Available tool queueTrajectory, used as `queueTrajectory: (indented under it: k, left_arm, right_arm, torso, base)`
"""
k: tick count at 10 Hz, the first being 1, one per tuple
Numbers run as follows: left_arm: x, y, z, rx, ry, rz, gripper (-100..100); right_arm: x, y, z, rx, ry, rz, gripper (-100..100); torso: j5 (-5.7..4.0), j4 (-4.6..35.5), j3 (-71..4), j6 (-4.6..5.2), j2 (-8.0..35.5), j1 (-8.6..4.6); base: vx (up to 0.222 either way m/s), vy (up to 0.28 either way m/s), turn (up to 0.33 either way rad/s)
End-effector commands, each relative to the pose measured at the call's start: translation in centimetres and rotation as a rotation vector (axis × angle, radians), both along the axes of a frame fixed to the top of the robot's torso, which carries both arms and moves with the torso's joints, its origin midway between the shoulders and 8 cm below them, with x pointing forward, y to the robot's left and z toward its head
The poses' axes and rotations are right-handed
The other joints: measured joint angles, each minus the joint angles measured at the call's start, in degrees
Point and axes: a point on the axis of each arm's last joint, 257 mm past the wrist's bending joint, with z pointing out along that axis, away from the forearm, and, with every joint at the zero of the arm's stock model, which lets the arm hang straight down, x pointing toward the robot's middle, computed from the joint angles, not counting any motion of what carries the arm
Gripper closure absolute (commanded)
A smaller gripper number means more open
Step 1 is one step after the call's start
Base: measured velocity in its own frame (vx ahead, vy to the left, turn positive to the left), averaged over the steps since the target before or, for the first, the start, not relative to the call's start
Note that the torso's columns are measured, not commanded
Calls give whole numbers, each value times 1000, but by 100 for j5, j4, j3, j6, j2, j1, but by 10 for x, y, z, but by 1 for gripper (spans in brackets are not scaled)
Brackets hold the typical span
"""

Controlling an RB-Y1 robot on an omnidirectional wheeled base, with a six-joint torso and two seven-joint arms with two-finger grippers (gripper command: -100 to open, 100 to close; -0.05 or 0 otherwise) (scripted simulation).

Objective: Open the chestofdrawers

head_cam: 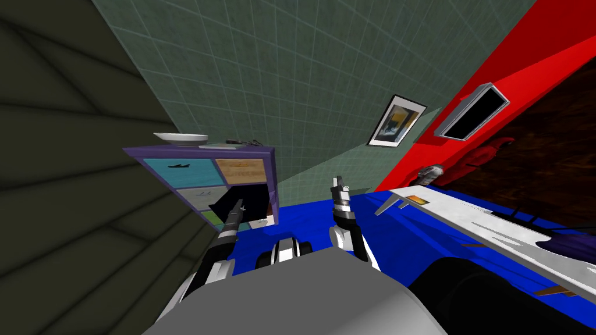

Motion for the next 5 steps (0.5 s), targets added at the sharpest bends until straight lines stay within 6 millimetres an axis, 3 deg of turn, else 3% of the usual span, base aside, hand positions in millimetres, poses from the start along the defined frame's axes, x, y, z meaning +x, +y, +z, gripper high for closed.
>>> queueTrajectory:
  k: [1, 5]
  left_arm:
    - [0, 0, -2, -1, 6, 1, 0]
    - [-1, 1, -7, -3, 18, 3, 0]
  right_arm:
    - [0, 0, 0, 0, 0, 0, 0]
    - [0, 0, 0, 0, 0, 0, 0]
  torso:
    - [6, -9, -7, 3, -11, 5]
    - [17, -26, -19, 6, -34, 15]
  base:
    - [0, 0, 0]
    - [0, 0, 0]
